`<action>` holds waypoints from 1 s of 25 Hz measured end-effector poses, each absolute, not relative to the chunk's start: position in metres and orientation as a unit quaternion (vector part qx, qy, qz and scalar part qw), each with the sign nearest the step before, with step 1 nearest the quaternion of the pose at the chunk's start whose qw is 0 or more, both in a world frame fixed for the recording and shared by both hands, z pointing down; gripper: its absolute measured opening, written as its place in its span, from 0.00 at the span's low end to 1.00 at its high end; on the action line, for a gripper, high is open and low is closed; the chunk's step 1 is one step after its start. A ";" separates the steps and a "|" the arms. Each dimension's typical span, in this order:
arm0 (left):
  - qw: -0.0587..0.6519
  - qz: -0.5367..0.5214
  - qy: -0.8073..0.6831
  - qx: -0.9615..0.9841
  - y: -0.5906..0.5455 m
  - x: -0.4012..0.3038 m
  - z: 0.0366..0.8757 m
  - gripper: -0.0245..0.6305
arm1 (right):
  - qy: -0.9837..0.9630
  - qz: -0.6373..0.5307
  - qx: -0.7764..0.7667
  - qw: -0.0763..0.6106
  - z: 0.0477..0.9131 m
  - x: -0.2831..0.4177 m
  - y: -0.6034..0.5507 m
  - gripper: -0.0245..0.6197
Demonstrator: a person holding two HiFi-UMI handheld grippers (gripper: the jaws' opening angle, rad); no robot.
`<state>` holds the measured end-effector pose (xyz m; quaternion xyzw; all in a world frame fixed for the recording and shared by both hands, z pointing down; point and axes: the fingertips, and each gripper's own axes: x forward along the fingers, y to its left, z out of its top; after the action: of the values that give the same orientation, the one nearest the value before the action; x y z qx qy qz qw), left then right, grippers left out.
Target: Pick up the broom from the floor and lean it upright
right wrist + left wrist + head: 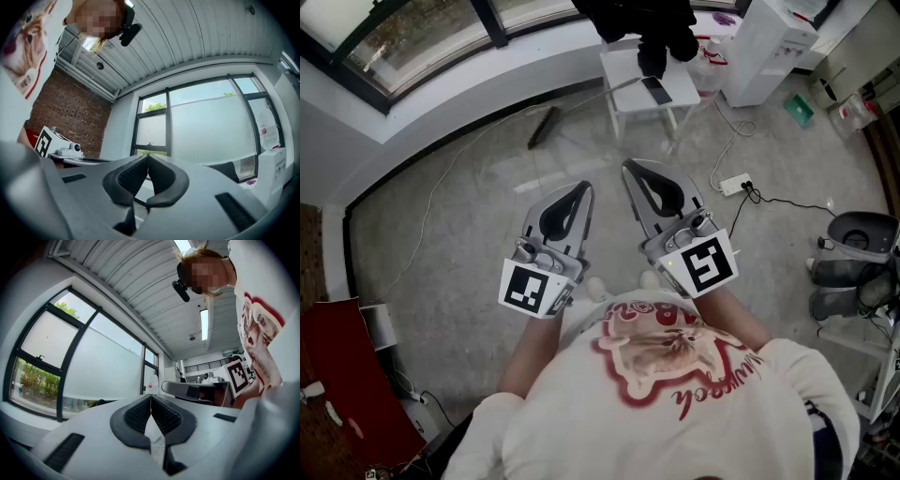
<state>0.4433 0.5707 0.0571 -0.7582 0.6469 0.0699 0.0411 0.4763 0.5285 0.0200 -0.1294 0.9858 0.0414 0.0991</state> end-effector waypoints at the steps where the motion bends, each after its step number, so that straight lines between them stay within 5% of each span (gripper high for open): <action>1: 0.041 0.069 0.647 -0.759 0.571 0.442 0.056 0.07 | 0.986 0.041 -0.130 0.098 0.020 0.475 0.528 0.08; 25: 0.044 0.067 0.639 -0.765 0.599 0.390 0.058 0.07 | 0.981 0.033 -0.160 0.104 0.025 0.427 0.543 0.08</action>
<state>0.3902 0.5993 0.0583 -0.7647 0.6394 0.0671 0.0439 0.4266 0.5432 0.0253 -0.1605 0.9810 0.0328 0.1036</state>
